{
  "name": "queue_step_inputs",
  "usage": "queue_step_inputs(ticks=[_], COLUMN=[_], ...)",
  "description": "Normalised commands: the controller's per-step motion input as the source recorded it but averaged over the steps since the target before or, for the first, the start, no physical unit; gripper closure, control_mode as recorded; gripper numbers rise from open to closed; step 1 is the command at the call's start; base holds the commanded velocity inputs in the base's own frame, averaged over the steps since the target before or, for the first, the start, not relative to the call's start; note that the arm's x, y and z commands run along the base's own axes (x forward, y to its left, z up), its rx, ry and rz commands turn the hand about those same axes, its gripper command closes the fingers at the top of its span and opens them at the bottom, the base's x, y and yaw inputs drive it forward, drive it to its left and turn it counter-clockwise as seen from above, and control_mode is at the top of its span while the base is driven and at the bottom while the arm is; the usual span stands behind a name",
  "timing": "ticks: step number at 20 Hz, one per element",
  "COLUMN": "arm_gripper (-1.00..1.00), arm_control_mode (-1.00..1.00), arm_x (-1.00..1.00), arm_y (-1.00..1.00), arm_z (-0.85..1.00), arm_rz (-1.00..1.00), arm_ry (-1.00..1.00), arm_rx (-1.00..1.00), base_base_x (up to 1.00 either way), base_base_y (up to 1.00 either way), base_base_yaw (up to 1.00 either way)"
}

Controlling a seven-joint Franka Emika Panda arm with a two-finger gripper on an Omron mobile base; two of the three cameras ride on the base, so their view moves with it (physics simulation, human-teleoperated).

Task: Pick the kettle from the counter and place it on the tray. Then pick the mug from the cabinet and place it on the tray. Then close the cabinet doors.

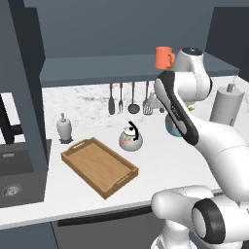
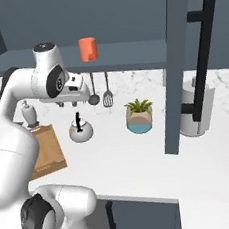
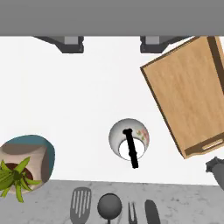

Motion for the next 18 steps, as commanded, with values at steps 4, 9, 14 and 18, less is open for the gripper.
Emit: queue_step_inputs(ticks=[4, 9, 14, 18], arm_gripper=[-1.00, -1.00, -1.00, -1.00], arm_control_mode=[-1.00, -1.00, -1.00, -1.00], arm_x=[-0.03, -0.65, -0.58, 0.41], arm_y=[0.00, 0.00, 0.17, 0.48], arm_z=[-0.01, -0.51, -0.56, -0.22], arm_rz=[0.00, 0.00, -0.02, -0.14], arm_ry=[0.00, -0.03, -0.09, 0.09], arm_rx=[0.00, 0.00, -0.06, -0.18], base_base_x=[0.00, 0.00, 0.00, 0.00], base_base_y=[0.00, 0.00, 0.00, 0.00], base_base_yaw=[0.00, 0.00, 0.00, 0.00])
